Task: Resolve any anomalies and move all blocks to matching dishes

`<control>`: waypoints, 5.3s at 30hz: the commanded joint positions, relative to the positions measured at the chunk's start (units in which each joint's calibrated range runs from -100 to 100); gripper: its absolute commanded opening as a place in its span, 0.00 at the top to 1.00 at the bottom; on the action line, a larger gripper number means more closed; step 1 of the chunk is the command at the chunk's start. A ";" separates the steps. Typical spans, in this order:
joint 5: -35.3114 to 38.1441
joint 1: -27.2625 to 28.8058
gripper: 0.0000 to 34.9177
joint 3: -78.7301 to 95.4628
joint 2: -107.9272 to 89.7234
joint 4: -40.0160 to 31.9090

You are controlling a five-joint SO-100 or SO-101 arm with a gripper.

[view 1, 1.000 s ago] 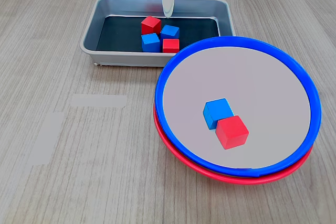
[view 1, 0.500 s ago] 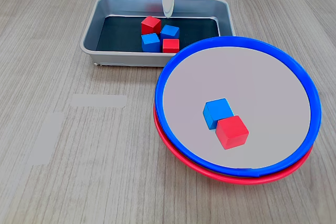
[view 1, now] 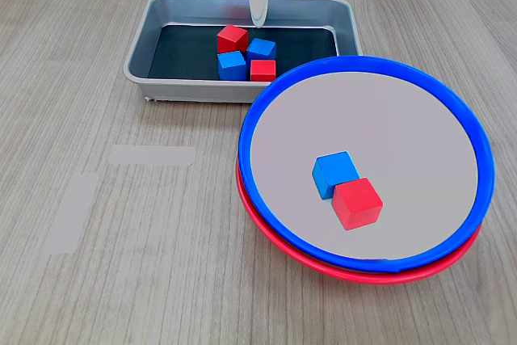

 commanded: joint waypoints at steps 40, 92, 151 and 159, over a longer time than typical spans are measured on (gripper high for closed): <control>23.69 -10.28 0.51 -86.39 91.51 13.66; 16.51 -6.24 1.00 -73.10 81.62 -5.16; 6.06 -14.99 0.87 -78.93 93.05 2.02; 6.89 -14.99 1.00 -77.38 94.50 -1.62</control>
